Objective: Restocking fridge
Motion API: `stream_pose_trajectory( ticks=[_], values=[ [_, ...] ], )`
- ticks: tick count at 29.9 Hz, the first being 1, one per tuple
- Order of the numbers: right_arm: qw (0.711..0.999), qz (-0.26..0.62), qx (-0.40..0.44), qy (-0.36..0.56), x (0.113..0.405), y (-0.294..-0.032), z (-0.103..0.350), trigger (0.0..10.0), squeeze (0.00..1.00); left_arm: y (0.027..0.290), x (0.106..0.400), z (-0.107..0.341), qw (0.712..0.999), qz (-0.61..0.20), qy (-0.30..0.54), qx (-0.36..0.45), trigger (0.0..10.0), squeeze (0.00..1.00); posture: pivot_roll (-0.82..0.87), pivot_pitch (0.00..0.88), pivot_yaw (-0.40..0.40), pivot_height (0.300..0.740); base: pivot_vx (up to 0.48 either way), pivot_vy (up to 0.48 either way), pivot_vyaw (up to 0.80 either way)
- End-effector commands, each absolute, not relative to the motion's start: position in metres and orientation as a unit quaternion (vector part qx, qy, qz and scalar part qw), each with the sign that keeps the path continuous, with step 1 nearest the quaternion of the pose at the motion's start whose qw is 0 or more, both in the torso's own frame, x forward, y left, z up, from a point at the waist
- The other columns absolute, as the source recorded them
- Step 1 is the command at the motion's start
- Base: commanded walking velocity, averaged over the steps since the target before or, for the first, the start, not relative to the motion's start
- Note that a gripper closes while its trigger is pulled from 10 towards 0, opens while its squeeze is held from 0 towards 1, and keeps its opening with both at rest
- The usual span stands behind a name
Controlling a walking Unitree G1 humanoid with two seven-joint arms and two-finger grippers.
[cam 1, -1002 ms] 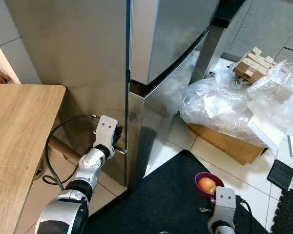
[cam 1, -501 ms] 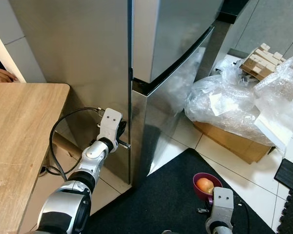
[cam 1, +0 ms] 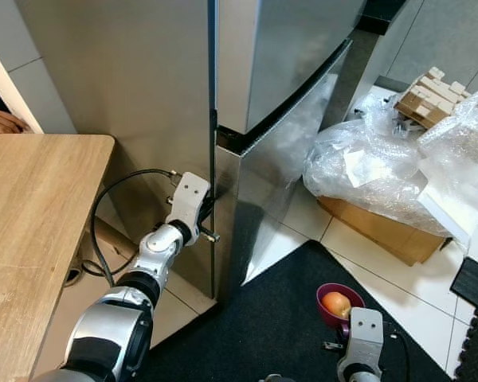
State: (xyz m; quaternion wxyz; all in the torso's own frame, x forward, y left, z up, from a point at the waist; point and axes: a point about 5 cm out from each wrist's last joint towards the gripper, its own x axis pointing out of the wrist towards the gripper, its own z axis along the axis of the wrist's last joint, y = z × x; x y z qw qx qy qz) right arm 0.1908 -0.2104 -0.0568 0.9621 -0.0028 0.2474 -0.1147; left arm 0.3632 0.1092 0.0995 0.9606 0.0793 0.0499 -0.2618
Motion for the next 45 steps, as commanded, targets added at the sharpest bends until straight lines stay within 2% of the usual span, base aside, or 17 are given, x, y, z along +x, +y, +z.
stream_pose_trajectory(
  ticks=[1,10,18,45],
  values=[
    [0.963,-0.124,-0.002,0.24,0.187,-0.215,-0.056,10.0,0.0,0.097,0.361,0.097,0.953,-0.286,0.059,0.081,10.0,0.0,-0.11,0.159,-0.01,0.731,0.0,0.0,0.0],
    [0.963,-0.126,-0.003,0.236,0.188,-0.215,-0.055,10.0,0.0,0.087,0.362,0.101,0.951,-0.29,0.049,0.09,10.0,0.0,-0.12,0.166,-0.002,0.731,0.0,0.0,0.0],
    [0.964,-0.132,-0.002,0.231,0.189,-0.216,-0.054,10.0,0.0,0.088,0.368,0.109,0.957,-0.27,0.043,0.094,10.0,0.0,-0.14,0.172,0.005,0.731,0.0,0.0,0.0],
    [0.965,-0.143,0.007,0.218,0.193,-0.216,-0.051,10.0,0.0,0.056,0.37,0.125,0.947,-0.312,0.021,0.073,10.0,0.0,-0.15,0.183,0.018,0.731,0.0,0.0,0.0]
  ],
)
